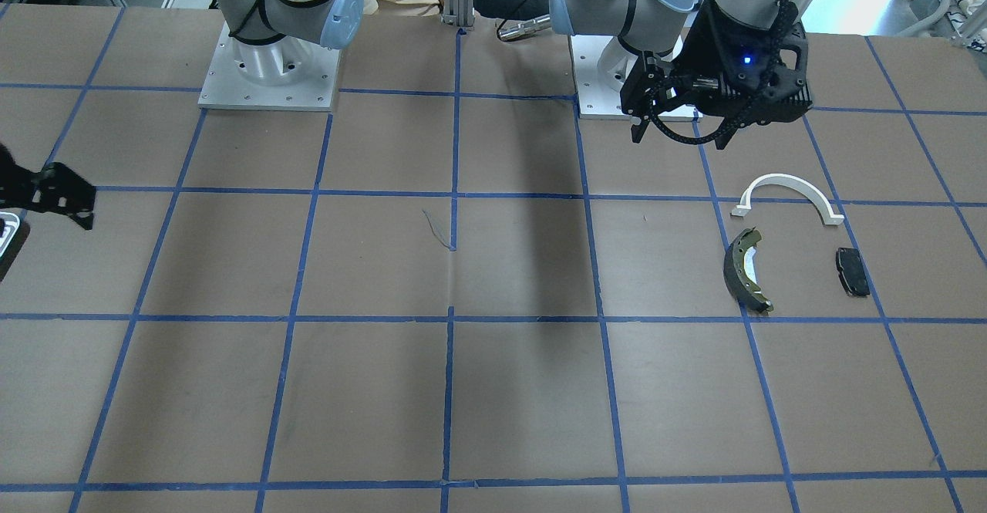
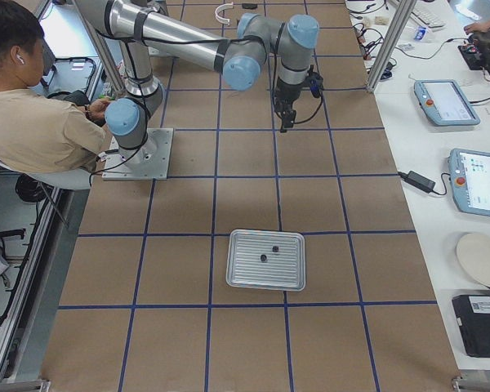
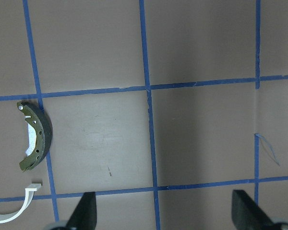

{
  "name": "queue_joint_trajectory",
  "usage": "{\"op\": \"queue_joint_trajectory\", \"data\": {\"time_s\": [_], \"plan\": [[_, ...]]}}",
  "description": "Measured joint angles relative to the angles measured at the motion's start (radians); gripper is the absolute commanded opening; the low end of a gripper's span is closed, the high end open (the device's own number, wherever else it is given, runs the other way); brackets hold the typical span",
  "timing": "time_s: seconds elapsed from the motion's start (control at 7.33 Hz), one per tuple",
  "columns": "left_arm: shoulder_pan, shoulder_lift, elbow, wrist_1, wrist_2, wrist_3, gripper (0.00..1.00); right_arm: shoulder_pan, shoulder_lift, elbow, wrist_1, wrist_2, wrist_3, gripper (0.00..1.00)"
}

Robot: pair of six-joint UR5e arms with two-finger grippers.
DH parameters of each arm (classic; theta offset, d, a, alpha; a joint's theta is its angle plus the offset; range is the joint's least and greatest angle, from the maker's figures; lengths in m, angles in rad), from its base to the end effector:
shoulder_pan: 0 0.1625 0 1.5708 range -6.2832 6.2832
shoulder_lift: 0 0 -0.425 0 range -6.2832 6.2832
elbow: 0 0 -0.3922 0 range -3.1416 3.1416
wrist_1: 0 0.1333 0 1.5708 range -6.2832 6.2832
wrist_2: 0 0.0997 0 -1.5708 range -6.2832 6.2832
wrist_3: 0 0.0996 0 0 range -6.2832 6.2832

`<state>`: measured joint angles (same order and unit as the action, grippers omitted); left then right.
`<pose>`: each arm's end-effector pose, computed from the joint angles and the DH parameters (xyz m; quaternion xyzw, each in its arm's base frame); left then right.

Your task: Place bearing gear from tray to pile

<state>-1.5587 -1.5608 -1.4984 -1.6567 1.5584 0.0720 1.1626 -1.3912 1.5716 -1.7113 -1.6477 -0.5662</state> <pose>-0.1286 -0.4876 0.5198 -0.0299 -0.9995 -0.0015 0.0063 -0.1059 -0.5615 0.4071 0.0796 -0.9959 -0.0356 0.0246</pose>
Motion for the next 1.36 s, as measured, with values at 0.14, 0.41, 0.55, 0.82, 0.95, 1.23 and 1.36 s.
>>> {"op": "queue_joint_trajectory", "data": {"time_s": [0.14, 0.41, 0.55, 0.82, 0.95, 1.23, 1.36], "plan": [[0.0, 0.001, 0.0, 0.001, 0.0, 0.0, 1.0, -0.085, 0.06, 0.0, -0.073, -0.007, -0.121, 1.0], [0.0, 0.002, 0.001, 0.001, 0.0, 0.0, 1.0, -0.232, 0.189, 0.0, -0.229, -0.008, -0.344, 1.0], [0.0, 0.002, 0.001, 0.002, 0.0, 0.0, 1.0, -0.29, 0.244, 0.001, -0.287, -0.004, -0.429, 1.0], [0.0, 0.002, 0.001, 0.002, 0.0, 0.0, 1.0, -0.363, 0.33, 0.0, -0.391, 0.0, -0.559, 1.0], [0.0, 0.002, 0.001, 0.002, 0.0, 0.0, 1.0, -0.391, 0.355, 0.0, -0.411, 0.002, -0.615, 0.97], [0.001, 0.002, 0.002, 0.002, -0.001, 0.0, 1.0, -0.414, 0.395, 0.0, -0.432, 0.013, -0.662, 0.84], [0.001, 0.002, 0.003, 0.006, -0.001, 0.001, 1.0, -0.417, 0.416, 0.0, -0.452, 0.023, -0.67, 0.78]]}}
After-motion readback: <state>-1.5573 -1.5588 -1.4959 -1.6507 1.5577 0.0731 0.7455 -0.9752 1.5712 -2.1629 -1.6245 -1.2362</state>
